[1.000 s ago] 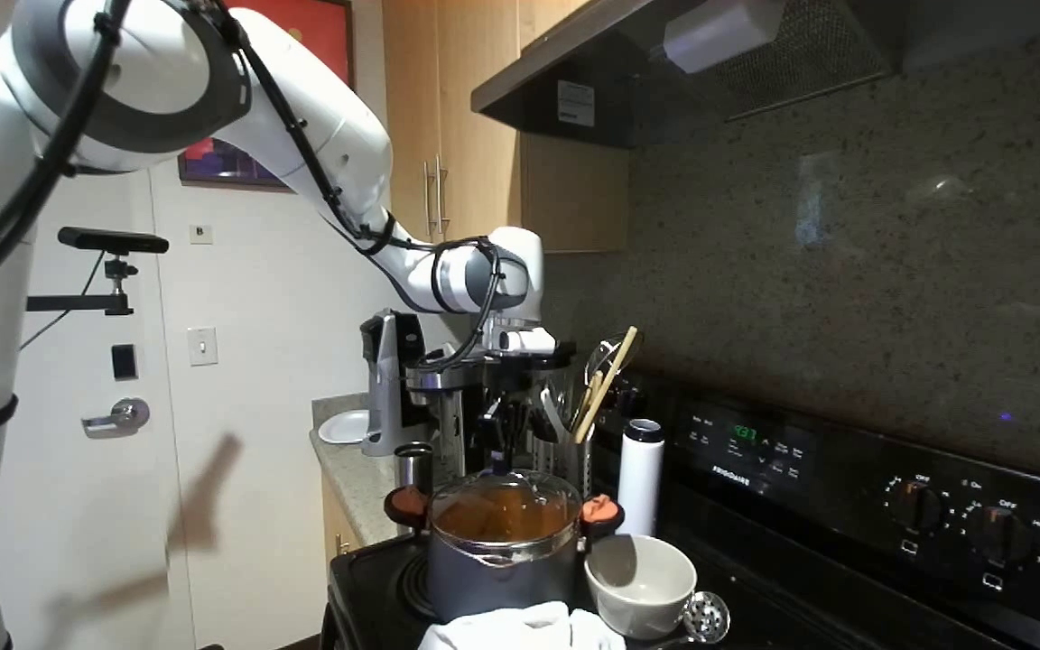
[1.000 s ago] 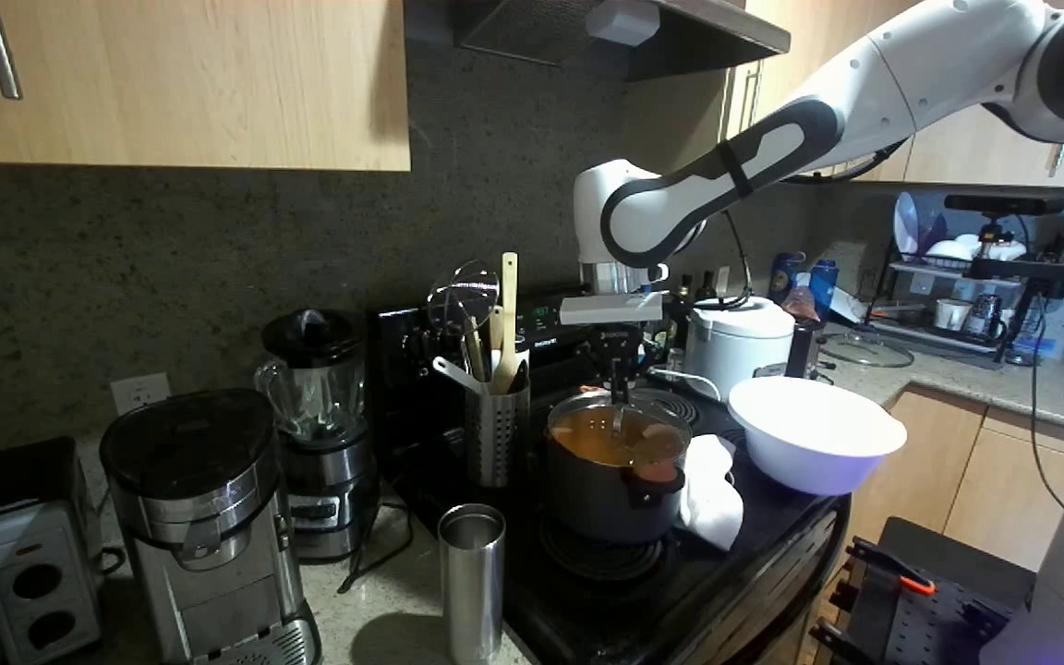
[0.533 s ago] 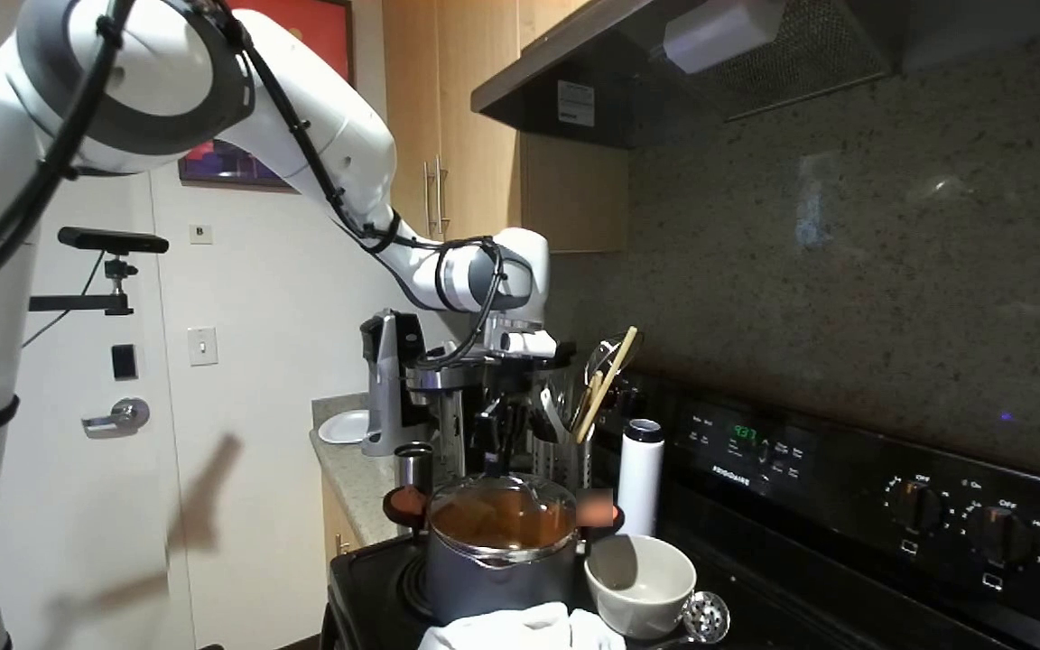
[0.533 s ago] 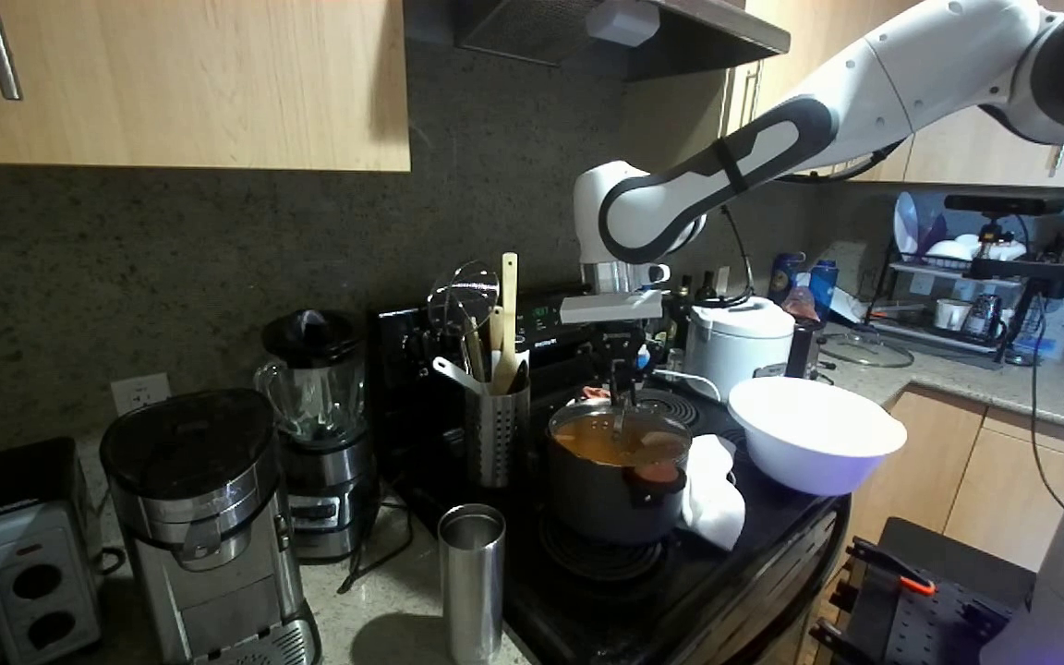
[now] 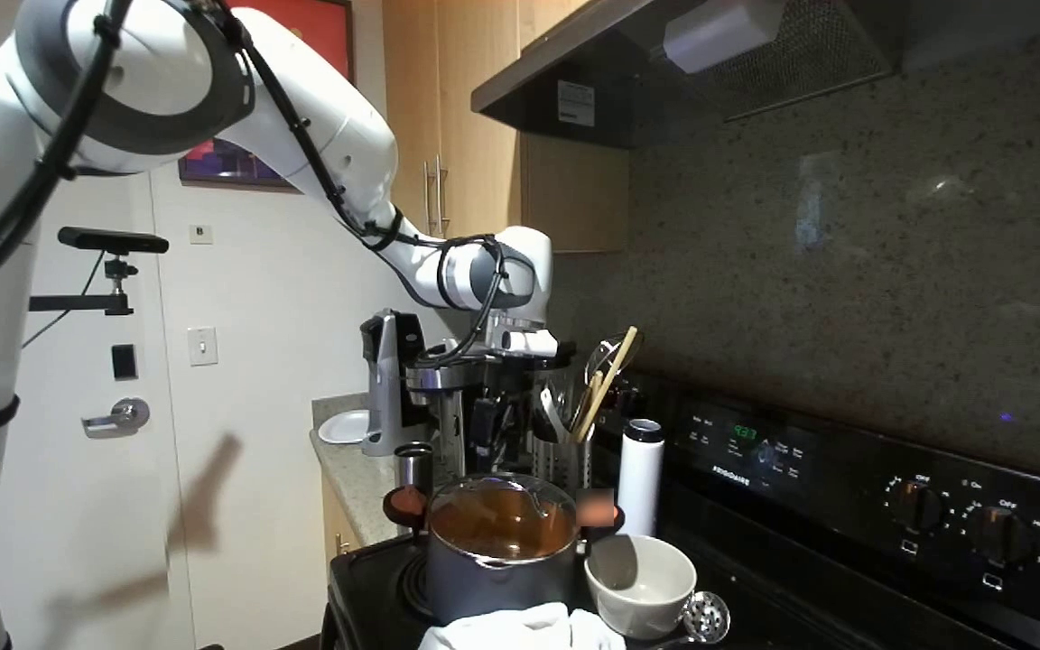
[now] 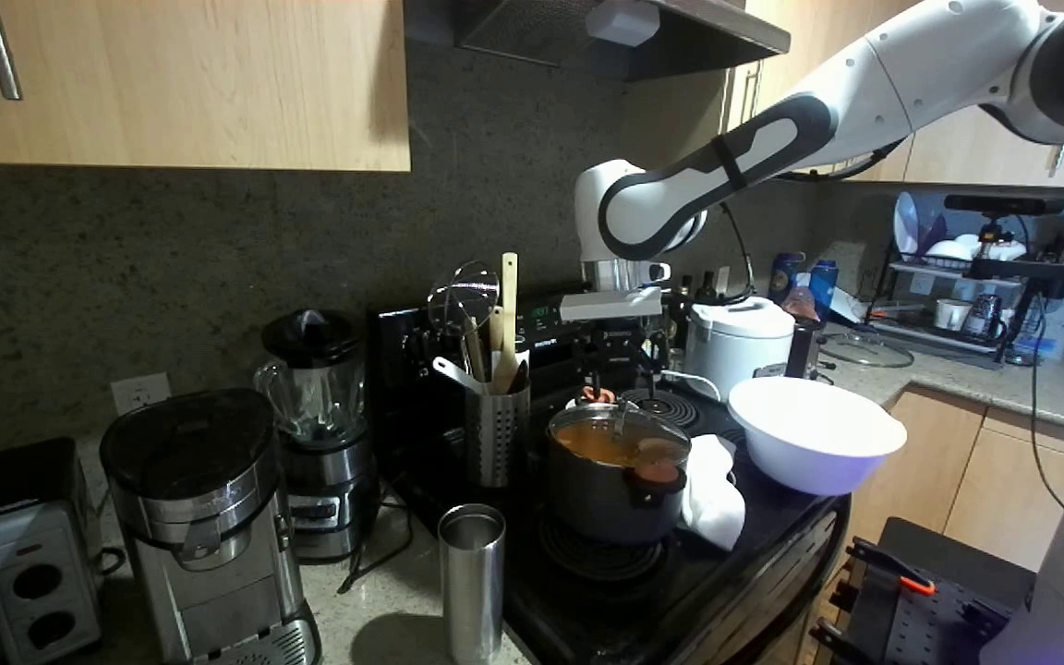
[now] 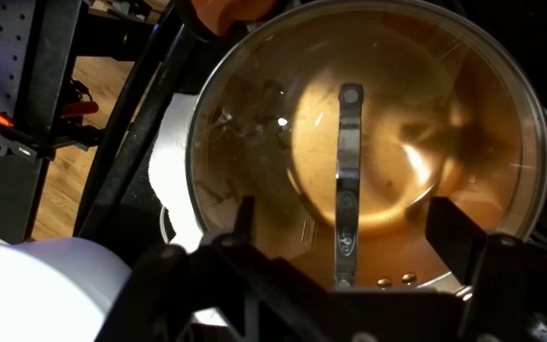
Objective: Put the lid on the pot
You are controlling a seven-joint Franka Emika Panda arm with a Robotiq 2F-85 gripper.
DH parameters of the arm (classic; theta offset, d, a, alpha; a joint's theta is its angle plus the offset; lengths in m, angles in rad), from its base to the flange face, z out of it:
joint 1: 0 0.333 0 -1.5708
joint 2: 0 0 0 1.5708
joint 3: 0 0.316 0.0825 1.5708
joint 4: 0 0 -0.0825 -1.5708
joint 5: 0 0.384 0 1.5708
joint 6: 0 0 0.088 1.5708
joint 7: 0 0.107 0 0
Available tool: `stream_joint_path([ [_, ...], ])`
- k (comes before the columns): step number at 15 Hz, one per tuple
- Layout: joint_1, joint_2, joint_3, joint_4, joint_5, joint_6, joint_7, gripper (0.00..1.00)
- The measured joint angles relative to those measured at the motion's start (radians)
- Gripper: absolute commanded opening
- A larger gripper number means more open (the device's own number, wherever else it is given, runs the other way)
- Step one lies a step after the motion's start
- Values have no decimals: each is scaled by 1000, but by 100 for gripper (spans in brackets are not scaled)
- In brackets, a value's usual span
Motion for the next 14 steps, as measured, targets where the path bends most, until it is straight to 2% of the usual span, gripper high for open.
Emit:
stream_joint_path([
  [4, -5, -12, -12, 16, 0, 0, -4, 100],
  [7, -18, -48, -16, 22, 0, -4, -56, 100],
  [11, -43, -123, -24, 21, 1, -24, -198, 100],
  [14, -63, -179, -33, 20, 33, -96, -379, 100],
])
